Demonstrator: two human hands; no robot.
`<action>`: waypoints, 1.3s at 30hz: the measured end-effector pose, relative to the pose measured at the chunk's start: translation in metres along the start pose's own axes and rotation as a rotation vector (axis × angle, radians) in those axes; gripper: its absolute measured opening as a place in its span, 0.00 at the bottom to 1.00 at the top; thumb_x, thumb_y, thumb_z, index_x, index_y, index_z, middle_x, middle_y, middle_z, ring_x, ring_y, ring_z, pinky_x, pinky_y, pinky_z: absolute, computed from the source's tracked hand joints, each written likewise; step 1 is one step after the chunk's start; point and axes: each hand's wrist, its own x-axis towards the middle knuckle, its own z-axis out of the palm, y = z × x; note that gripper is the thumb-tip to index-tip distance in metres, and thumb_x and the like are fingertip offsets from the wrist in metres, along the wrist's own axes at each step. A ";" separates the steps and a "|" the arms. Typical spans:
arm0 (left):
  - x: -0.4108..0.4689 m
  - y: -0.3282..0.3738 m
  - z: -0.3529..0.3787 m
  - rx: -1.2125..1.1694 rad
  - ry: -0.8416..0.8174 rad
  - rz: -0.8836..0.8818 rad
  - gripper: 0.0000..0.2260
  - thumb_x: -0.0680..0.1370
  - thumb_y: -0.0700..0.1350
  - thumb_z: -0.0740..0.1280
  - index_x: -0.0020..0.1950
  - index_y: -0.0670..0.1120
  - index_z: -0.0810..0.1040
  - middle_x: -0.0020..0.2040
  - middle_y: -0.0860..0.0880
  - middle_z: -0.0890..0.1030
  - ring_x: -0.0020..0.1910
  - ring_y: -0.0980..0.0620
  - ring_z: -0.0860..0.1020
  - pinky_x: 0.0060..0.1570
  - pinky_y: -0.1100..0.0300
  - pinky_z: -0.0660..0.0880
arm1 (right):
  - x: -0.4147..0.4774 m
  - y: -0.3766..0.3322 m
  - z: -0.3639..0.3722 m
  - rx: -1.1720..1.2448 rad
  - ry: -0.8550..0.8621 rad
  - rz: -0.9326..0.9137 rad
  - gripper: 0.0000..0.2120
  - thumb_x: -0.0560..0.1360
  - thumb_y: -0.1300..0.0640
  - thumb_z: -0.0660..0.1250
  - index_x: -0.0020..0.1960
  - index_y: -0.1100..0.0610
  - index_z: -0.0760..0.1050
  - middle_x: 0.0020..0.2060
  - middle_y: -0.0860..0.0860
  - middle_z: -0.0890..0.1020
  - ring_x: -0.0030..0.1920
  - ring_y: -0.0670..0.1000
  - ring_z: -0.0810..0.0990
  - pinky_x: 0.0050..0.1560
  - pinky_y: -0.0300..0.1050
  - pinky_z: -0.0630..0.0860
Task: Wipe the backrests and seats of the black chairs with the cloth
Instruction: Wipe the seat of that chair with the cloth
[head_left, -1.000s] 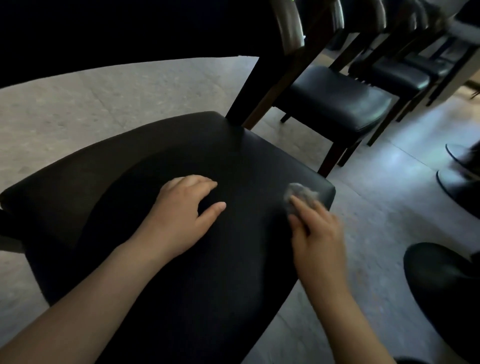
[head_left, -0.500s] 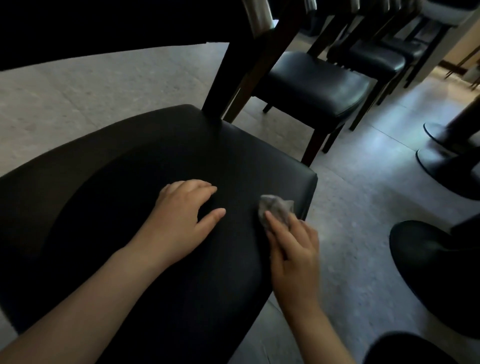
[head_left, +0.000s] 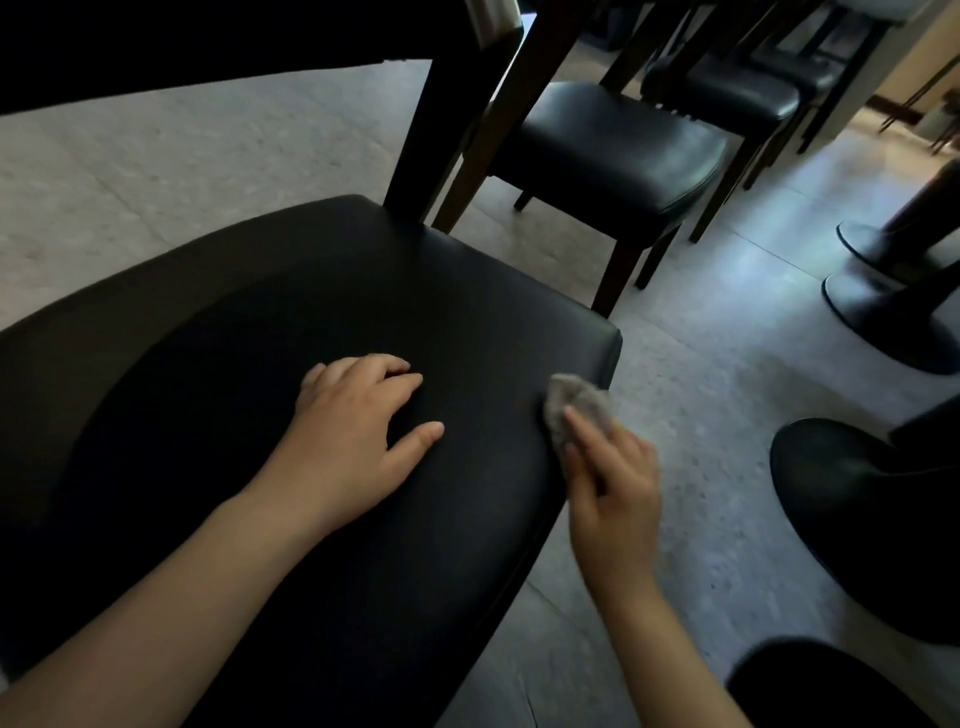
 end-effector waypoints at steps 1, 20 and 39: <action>0.000 0.000 0.001 0.007 0.001 0.003 0.28 0.77 0.62 0.59 0.74 0.53 0.67 0.73 0.55 0.66 0.74 0.53 0.60 0.74 0.50 0.56 | 0.012 0.013 -0.001 -0.010 0.072 0.101 0.15 0.77 0.59 0.64 0.63 0.54 0.78 0.52 0.48 0.79 0.53 0.54 0.77 0.55 0.42 0.70; -0.004 -0.004 0.006 0.021 0.006 0.030 0.29 0.78 0.64 0.55 0.75 0.52 0.66 0.74 0.54 0.65 0.74 0.53 0.60 0.75 0.48 0.54 | 0.015 0.005 -0.022 0.180 0.100 0.209 0.16 0.77 0.53 0.67 0.65 0.47 0.76 0.56 0.39 0.78 0.57 0.46 0.78 0.60 0.49 0.76; -0.061 0.012 0.005 -0.072 0.040 0.044 0.38 0.69 0.70 0.44 0.74 0.55 0.67 0.74 0.59 0.65 0.75 0.61 0.55 0.73 0.56 0.45 | -0.002 0.009 -0.011 0.044 -0.120 -0.418 0.13 0.77 0.60 0.67 0.61 0.53 0.80 0.55 0.52 0.81 0.53 0.52 0.74 0.57 0.43 0.71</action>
